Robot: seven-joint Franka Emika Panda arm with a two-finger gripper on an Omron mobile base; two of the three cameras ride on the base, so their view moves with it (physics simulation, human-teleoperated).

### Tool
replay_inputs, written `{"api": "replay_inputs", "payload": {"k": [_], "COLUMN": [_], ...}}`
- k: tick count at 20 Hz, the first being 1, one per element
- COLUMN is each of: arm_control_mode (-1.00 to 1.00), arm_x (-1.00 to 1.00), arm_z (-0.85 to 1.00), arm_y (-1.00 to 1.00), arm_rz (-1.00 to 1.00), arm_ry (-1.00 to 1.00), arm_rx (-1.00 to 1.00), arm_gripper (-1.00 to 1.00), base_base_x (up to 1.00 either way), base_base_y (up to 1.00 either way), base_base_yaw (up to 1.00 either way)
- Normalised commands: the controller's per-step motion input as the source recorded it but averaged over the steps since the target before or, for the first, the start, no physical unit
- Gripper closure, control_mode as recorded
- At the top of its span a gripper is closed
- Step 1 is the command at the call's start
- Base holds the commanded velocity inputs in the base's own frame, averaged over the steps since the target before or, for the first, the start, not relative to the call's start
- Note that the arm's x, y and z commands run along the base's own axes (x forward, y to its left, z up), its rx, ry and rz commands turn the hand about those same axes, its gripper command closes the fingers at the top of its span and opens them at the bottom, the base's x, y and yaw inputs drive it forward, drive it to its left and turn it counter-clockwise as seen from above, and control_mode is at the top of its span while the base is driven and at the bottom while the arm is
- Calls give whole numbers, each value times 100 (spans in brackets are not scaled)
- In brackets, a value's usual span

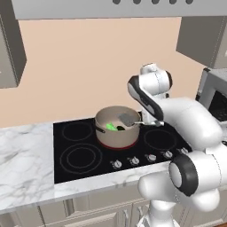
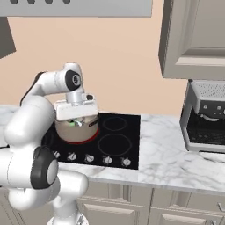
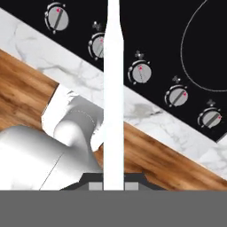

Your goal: Put the corn and cucumber in the pot. Retrieve the spatula and lightly stir the vegetables in the pot.

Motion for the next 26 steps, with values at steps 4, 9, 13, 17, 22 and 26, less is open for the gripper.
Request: {"api": "replay_inputs", "payload": {"k": [4,9,13,17,22,26], "arm_control_mode": [-100,-100,-100,-100,-100,-100], "arm_x": [39,10,38,30,24,53], "arm_z": [53,8,-21,25,6,-19], "arm_y": [-18,-1,-2,-6,-5,0], "arm_rz": [1,5,11,7,2,3], "arm_ry": [14,29,14,-10,-1,0], "arm_rx": [-6,-13,-10,0,-2,-8], "arm_gripper": [100,100,100,100,100,100], "base_base_x": [0,0,0,0,0,0], "base_base_y": [0,0,0,0,0,0], "base_base_yaw": [0,0,0,0,0,0]}}
